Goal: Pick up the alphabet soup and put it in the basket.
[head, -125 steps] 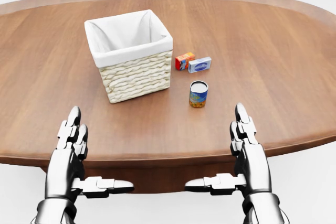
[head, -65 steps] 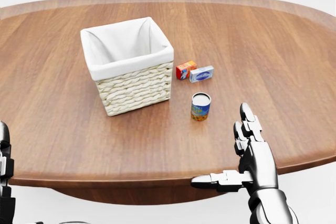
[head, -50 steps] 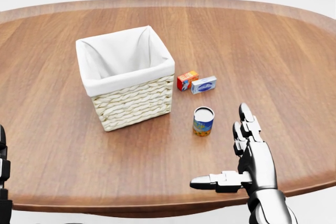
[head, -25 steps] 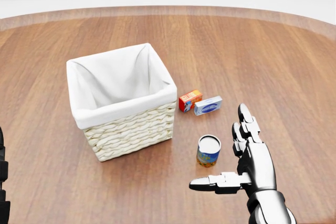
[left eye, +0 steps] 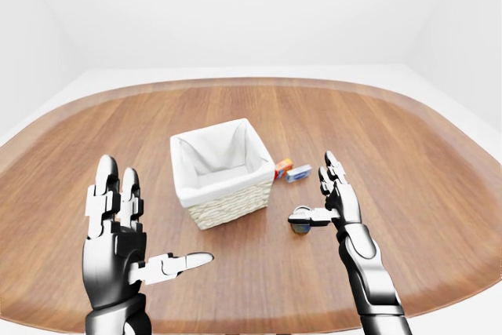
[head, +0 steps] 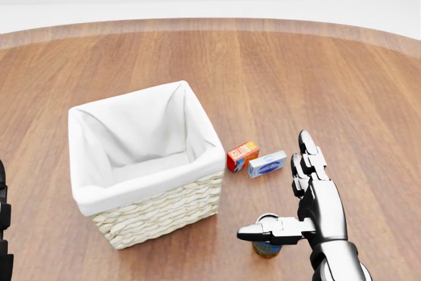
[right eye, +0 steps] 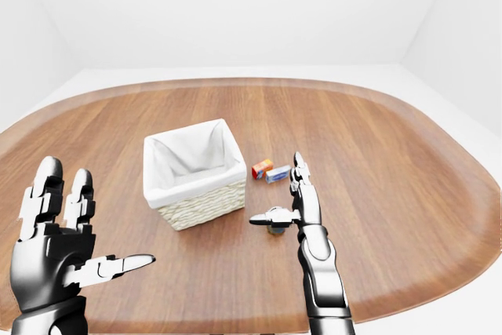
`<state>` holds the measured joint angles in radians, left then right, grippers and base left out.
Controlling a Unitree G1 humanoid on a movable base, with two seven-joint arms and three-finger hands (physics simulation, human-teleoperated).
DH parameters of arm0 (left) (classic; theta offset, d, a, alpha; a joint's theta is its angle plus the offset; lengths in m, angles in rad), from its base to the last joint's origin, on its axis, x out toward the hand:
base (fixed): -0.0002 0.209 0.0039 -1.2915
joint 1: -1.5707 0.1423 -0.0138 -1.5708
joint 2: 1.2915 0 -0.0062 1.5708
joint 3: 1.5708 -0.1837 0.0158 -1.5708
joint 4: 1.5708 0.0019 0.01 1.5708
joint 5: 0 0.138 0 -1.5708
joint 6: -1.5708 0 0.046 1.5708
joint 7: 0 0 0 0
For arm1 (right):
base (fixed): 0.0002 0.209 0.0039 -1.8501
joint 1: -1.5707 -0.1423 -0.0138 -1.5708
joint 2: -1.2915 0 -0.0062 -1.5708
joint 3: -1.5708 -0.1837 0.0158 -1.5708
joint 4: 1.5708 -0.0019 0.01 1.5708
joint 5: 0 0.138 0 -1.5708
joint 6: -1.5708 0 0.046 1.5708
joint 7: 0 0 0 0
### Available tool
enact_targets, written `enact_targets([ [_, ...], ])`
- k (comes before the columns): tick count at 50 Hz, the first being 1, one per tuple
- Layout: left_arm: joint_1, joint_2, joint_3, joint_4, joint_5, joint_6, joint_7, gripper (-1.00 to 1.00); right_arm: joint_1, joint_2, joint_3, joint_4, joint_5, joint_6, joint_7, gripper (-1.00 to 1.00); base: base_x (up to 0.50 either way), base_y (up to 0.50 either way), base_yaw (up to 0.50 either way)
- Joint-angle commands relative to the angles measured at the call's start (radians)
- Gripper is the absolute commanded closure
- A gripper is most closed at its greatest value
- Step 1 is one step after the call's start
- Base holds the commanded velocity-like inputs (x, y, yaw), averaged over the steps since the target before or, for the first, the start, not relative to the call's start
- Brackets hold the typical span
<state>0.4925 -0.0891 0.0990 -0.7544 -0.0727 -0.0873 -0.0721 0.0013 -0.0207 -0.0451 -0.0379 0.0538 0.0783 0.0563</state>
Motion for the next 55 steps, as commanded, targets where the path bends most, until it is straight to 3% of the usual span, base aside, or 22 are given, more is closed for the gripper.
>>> enact_targets([
  [1,0.003,0.001,0.002,-0.004,-0.003,0.0,0.0,-1.0,0.003,0.001,0.003,-0.003,-0.004,-0.001,0.001,-1.0,0.32,0.0,0.0],
  [22,0.005,0.001,-0.002,-0.002,0.001,0.0,0.001,-1.0,-0.018,0.002,0.007,0.045,-0.025,-0.011,-0.015,-1.0,0.32,0.0,0.0],
  [32,-0.008,0.002,0.003,0.002,0.004,0.0,0.004,-1.0,-0.053,-0.002,-0.001,0.11,-0.036,-0.045,-0.049,-1.0,0.0,0.0,0.0],
  [44,-0.017,-0.001,0.016,0.002,-0.003,0.0,0.002,-1.0,-0.116,-0.007,0.001,0.3,-0.073,-0.138,-0.091,-1.0,0.0,0.0,0.0],
  [55,-0.013,0.005,-0.004,0.01,0.006,0.0,0.006,-1.0,-0.139,-0.011,0.001,0.403,-0.092,-0.166,-0.114,-1.0,0.0,0.0,0.0],
])
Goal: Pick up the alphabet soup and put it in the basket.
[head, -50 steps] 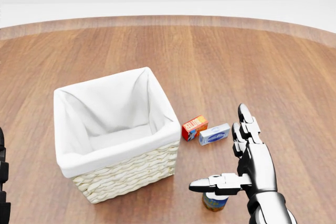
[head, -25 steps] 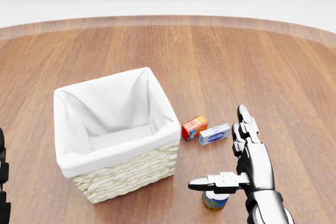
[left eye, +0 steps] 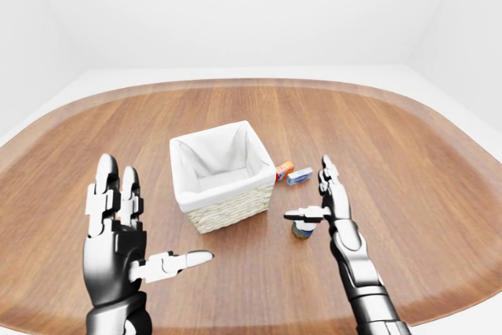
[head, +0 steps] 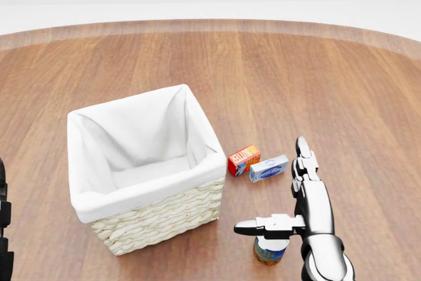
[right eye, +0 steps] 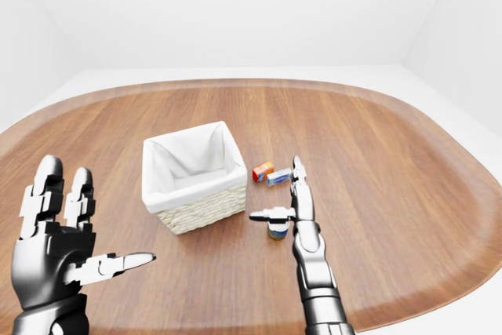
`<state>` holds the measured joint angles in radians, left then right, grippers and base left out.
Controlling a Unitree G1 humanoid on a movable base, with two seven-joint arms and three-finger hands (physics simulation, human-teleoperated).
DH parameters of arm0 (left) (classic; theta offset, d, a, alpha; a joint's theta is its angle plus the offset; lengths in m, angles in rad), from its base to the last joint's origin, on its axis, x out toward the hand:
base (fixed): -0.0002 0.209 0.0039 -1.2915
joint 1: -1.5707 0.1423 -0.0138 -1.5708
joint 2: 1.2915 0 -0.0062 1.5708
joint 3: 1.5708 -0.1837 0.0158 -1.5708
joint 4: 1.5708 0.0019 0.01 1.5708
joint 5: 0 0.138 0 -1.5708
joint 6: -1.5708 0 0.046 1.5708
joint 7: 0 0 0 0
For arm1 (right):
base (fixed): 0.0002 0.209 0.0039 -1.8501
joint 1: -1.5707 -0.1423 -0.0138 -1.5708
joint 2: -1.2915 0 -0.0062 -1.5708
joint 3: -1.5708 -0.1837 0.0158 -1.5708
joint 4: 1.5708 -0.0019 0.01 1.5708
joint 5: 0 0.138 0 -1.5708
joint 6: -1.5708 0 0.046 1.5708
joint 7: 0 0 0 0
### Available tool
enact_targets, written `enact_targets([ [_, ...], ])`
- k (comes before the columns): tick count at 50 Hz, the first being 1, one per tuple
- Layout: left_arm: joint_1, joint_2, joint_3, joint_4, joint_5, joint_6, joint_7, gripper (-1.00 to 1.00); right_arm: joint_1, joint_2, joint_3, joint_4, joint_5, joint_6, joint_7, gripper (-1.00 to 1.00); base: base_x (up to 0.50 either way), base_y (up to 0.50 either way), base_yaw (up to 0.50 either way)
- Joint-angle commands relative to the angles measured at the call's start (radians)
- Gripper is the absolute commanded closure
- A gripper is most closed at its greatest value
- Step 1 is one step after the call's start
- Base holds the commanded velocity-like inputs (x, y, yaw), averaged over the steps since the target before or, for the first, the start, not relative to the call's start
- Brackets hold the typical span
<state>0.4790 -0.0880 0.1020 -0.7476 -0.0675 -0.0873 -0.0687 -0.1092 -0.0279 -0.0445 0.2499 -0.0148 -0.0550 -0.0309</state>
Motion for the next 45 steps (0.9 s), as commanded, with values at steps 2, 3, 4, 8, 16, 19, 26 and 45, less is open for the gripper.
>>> enact_targets([
  [2,0.002,0.004,-0.007,0.002,0.001,0.0,0.004,-1.0,-0.036,-0.008,-0.003,0.137,-0.025,-0.032,-0.031,-1.0,0.0,0.0,0.0],
  [3,0.002,0.004,-0.007,0.001,0.0,0.0,0.004,-1.0,-0.04,-0.01,-0.007,0.139,-0.021,-0.032,-0.031,-1.0,0.0,0.0,0.0],
  [4,0.002,0.005,-0.008,0.002,0.0,0.0,0.004,-1.0,-0.04,-0.011,-0.008,0.137,-0.02,-0.032,-0.031,-1.0,0.0,0.0,0.0],
  [8,0.001,0.006,-0.012,0.005,0.002,0.0,0.006,-1.0,-0.052,-0.016,-0.014,0.166,-0.019,-0.032,-0.039,-1.0,0.0,0.0,0.0],
  [16,0.012,0.006,-0.014,-0.003,0.0,0.0,0.004,-1.0,-0.06,-0.024,-0.016,0.227,-0.031,-0.032,-0.052,-1.0,0.0,0.0,0.0],
  [19,0.011,0.007,-0.024,0.002,0.009,0.0,0.007,-1.0,-0.075,-0.028,-0.02,0.264,-0.031,-0.032,-0.051,-1.0,0.0,0.0,0.0],
  [26,0.016,0.016,-0.032,0.0,0.009,0.0,0.014,-1.0,-0.136,-0.03,-0.01,0.454,-0.061,-0.032,-0.085,-1.0,0.0,0.0,0.0],
  [45,0.016,0.02,-0.039,0.009,0.012,0.0,0.022,-1.0,-0.224,-0.034,0.0,0.754,-0.11,-0.032,-0.14,-1.0,0.0,0.0,0.0],
])
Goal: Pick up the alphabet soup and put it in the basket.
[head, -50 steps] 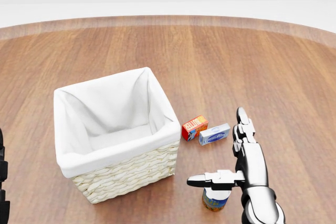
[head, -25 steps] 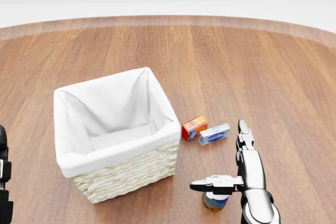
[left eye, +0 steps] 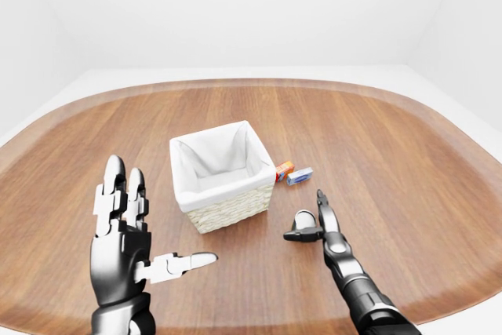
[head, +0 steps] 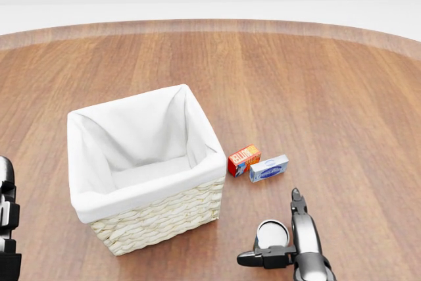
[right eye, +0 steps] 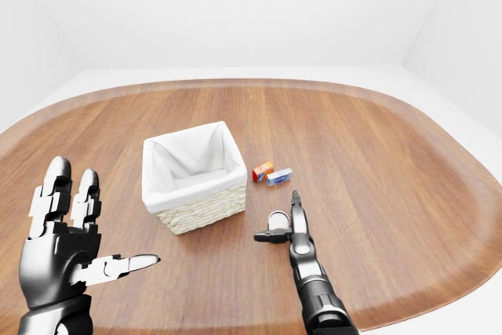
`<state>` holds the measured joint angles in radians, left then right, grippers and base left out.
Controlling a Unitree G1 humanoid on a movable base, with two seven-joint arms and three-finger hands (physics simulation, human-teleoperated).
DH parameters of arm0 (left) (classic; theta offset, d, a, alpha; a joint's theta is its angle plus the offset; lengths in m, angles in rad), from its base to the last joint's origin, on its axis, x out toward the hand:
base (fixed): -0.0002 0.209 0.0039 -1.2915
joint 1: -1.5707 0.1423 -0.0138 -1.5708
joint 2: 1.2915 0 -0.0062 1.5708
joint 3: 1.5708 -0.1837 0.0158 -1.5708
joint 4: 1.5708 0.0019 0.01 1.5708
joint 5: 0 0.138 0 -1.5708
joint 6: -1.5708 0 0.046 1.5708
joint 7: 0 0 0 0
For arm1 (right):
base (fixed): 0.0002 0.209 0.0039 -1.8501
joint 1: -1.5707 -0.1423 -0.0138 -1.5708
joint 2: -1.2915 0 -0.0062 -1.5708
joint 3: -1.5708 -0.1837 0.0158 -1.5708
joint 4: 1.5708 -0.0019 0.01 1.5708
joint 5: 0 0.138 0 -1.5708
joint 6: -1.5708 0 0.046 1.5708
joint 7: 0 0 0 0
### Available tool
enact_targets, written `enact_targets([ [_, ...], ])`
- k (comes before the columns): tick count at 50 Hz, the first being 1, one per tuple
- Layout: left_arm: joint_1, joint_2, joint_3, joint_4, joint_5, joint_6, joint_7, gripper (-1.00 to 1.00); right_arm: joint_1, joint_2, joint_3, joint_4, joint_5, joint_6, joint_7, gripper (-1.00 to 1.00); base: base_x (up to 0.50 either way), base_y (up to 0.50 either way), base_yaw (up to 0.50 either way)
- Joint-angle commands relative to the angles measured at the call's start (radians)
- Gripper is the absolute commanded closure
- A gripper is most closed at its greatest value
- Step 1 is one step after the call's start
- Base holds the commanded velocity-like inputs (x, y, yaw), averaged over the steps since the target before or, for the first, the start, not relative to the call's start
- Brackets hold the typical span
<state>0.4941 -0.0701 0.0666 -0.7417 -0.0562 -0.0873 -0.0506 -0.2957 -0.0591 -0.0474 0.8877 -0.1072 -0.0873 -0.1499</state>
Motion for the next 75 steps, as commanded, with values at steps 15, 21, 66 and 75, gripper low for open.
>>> enact_targets([
  [15,0.009,0.009,-0.022,-0.005,0.008,0.0,0.014,-1.0,-0.062,-0.006,0.004,0.194,-0.03,0.0,-0.037,-1.0,0.0,0.0,0.0],
  [21,0.022,0.015,-0.031,-0.014,0.008,0.0,0.018,-1.0,-0.135,-0.014,-0.007,0.34,-0.042,0.0,-0.068,-1.0,0.0,0.0,0.0],
  [66,0.036,0.028,-0.051,-0.011,0.005,0.0,0.019,-1.0,-0.219,-0.006,-0.037,0.454,-0.126,0.0,-0.172,-1.0,0.0,0.0,0.0],
  [75,0.04,0.03,-0.054,-0.017,0.005,0.0,0.02,-1.0,-0.221,0.003,-0.042,0.462,-0.154,0.0,-0.198,-1.0,0.0,0.0,0.0],
])
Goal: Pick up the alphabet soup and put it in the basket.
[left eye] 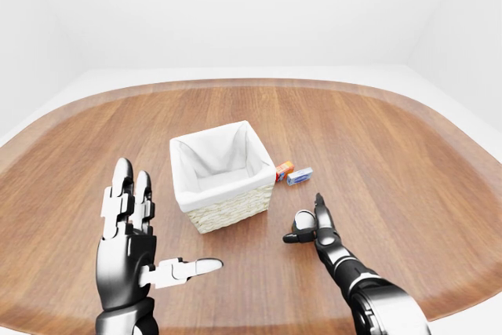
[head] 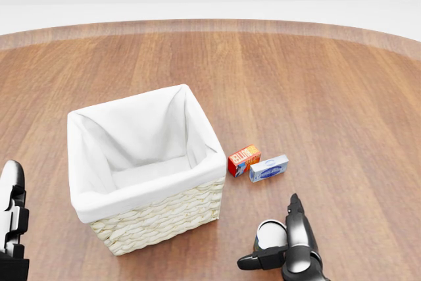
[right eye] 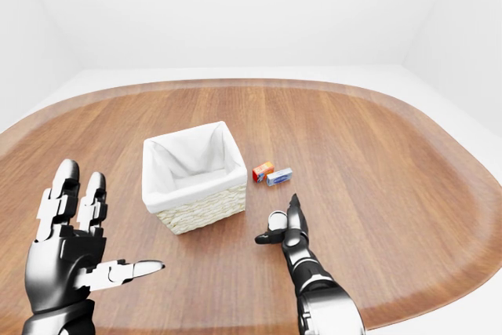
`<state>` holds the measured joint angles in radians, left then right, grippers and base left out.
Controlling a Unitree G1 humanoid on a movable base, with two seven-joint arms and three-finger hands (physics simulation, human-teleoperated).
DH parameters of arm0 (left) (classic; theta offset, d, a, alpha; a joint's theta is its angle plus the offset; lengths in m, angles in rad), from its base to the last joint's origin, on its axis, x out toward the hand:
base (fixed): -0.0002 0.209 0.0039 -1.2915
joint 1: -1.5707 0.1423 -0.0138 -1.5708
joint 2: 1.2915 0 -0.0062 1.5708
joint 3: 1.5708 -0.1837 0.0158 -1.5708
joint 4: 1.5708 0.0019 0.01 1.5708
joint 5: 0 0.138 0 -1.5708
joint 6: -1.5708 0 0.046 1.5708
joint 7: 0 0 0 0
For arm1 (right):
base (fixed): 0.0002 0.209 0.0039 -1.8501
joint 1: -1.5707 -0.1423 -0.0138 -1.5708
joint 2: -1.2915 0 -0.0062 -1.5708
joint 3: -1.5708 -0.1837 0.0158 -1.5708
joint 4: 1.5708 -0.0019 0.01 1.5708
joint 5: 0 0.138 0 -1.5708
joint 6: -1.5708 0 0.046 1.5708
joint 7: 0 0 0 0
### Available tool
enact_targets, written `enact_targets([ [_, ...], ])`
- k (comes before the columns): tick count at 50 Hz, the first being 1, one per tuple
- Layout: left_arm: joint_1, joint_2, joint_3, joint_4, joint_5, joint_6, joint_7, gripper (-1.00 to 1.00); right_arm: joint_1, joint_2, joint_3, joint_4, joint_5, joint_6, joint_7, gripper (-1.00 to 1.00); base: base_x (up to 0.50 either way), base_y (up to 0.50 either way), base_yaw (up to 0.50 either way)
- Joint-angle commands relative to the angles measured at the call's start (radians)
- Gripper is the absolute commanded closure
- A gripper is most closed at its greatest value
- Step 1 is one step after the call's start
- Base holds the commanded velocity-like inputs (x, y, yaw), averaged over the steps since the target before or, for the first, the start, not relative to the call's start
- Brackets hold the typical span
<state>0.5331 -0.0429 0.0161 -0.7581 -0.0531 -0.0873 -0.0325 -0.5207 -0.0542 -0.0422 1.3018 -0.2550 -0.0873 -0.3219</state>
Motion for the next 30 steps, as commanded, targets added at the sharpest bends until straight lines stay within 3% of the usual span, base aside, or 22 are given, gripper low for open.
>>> enact_targets([
  [1,0.003,0.002,-0.005,-0.002,0.002,0.0,0.003,-1.0,0.005,-0.001,-0.047,0.049,-0.009,0.0,-0.028,-1.0,0.0,0.0,0.0],
  [11,0.006,0.004,-0.007,-0.007,0.003,0.0,0.003,-1.0,0.009,0.003,-0.048,0.053,-0.028,0.0,-0.035,-1.0,0.0,0.0,0.0],
  [12,0.01,0.004,-0.008,-0.01,0.003,0.0,0.003,-1.0,0.011,0.004,-0.047,0.053,-0.032,0.0,-0.037,-0.22,0.0,0.0,0.0],
  [14,0.01,0.004,-0.009,-0.01,0.003,0.0,0.003,-1.0,0.012,0.005,-0.048,0.053,-0.033,0.0,-0.037,-0.22,0.0,0.0,0.0],
  [15,0.016,0.005,-0.011,-0.014,0.001,0.0,0.002,-1.0,0.014,0.006,-0.047,0.054,-0.037,0.0,-0.041,0.72,0.0,0.0,0.0],
  [17,0.015,0.006,-0.012,-0.014,0.001,0.0,0.001,-1.0,0.015,0.007,-0.046,0.055,-0.043,0.0,-0.046,1.0,0.01,0.0,0.0],
  [30,0.011,0.011,-0.019,-0.009,0.002,0.0,0.005,-1.0,0.019,0.009,-0.049,0.056,-0.053,0.0,-0.05,1.0,0.0,0.0,0.0],
])
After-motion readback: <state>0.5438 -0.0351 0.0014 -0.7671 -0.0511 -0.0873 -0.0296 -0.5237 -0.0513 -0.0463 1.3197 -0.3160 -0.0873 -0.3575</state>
